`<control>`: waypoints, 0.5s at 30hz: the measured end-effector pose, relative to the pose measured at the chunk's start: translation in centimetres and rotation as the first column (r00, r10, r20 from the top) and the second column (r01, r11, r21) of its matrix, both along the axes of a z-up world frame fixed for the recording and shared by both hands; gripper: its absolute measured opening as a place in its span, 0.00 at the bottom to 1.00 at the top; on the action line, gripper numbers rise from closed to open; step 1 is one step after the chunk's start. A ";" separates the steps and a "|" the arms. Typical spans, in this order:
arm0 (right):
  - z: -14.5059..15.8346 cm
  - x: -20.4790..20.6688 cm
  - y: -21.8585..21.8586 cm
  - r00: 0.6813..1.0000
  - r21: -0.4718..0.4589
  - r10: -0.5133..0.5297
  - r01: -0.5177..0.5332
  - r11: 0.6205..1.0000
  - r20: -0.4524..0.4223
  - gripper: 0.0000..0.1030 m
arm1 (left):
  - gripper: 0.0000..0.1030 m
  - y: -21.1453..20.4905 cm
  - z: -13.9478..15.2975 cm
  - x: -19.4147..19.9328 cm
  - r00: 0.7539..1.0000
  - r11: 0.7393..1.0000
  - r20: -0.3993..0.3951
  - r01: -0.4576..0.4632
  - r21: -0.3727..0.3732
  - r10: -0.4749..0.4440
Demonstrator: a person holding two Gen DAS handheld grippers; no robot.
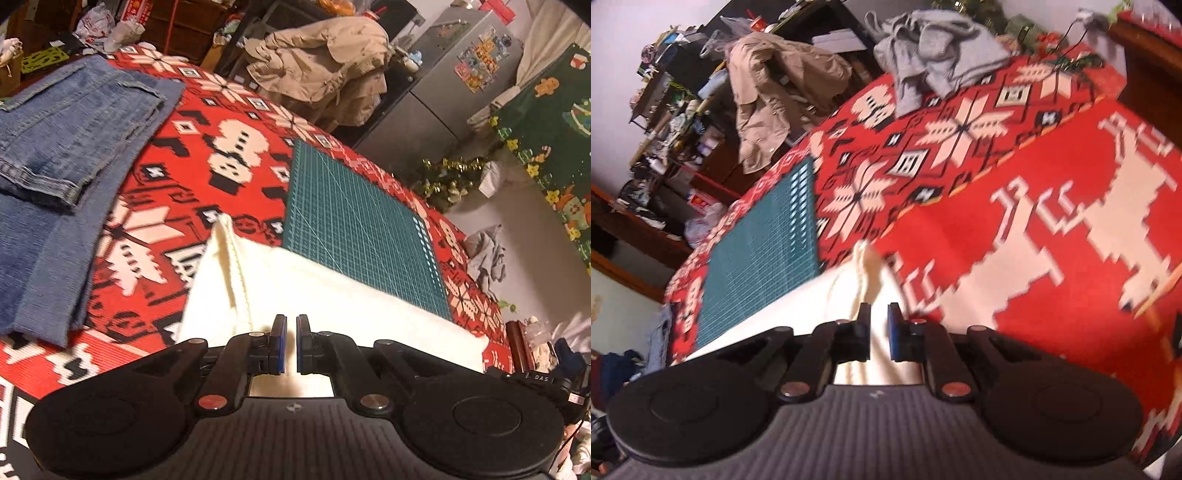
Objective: Fold clothes
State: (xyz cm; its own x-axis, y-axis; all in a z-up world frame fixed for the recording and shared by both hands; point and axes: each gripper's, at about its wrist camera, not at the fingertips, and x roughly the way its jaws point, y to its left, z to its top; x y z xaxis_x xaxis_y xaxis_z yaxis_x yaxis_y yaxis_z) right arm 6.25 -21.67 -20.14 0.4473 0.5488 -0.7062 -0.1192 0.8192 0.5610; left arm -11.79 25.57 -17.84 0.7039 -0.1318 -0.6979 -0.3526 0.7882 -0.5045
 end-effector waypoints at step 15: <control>0.0 -3.9 -3.1 0.999 -0.008 0.021 -0.021 1.000 -0.027 0.12 | 0.03 -0.9 -0.7 -0.7 0.999 0.999 -0.023 0.033 0.005 -0.033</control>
